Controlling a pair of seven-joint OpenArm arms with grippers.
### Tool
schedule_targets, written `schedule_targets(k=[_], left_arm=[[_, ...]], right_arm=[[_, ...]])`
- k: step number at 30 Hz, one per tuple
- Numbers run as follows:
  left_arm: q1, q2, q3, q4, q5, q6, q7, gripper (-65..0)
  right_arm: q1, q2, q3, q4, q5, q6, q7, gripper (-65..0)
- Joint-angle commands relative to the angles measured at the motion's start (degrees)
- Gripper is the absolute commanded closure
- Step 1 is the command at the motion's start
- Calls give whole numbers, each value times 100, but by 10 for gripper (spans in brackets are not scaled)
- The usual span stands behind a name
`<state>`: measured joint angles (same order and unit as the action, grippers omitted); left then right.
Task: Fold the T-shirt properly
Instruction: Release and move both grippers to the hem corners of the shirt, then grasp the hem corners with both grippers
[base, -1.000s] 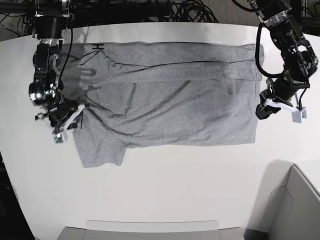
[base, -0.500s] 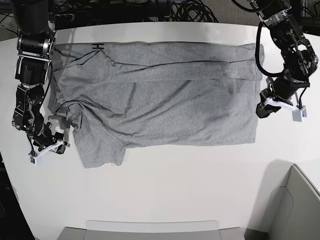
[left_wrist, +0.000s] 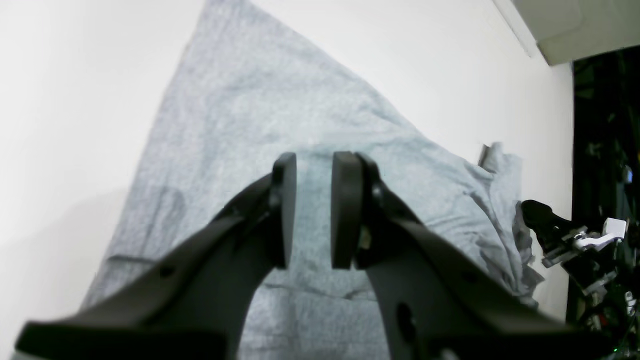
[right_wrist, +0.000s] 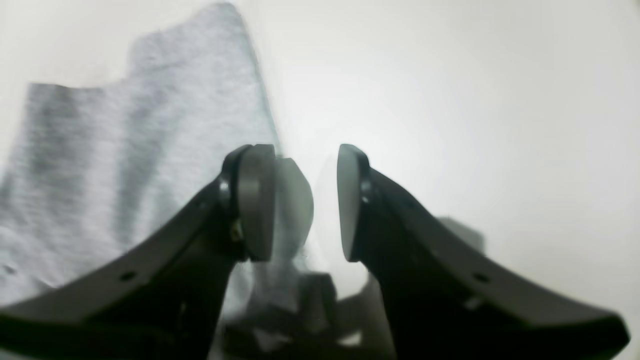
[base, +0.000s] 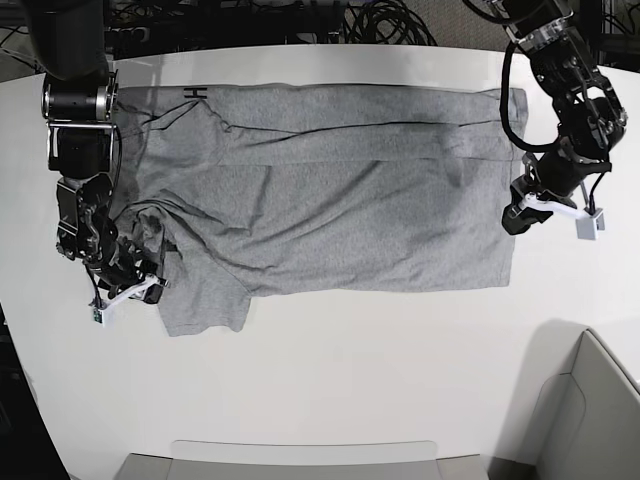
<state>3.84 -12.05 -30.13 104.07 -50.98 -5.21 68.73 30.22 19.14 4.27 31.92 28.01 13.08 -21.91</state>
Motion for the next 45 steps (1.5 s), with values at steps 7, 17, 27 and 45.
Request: schedule_targets(k=[7, 17, 27, 45], left_arm=[[-80, -39, -16, 94, -111, -2, -90, -131], [-889, -504, 90, -1401, -84, -2, -680, -192], [-2234, -1559, 1479, -3686, 153, -2, -1690, -216], [-2823, -1542, 2886, -5462, 584, -81, -3185, -217]], right_arm=[[112, 16, -10, 3, -27, 24, -204, -206], [165, -415, -19, 39, -27, 182, -503, -206], [139, -371, -19, 188, -19, 419, -521, -206], [-134, -248, -19, 452, -27, 419, -521, -206]])
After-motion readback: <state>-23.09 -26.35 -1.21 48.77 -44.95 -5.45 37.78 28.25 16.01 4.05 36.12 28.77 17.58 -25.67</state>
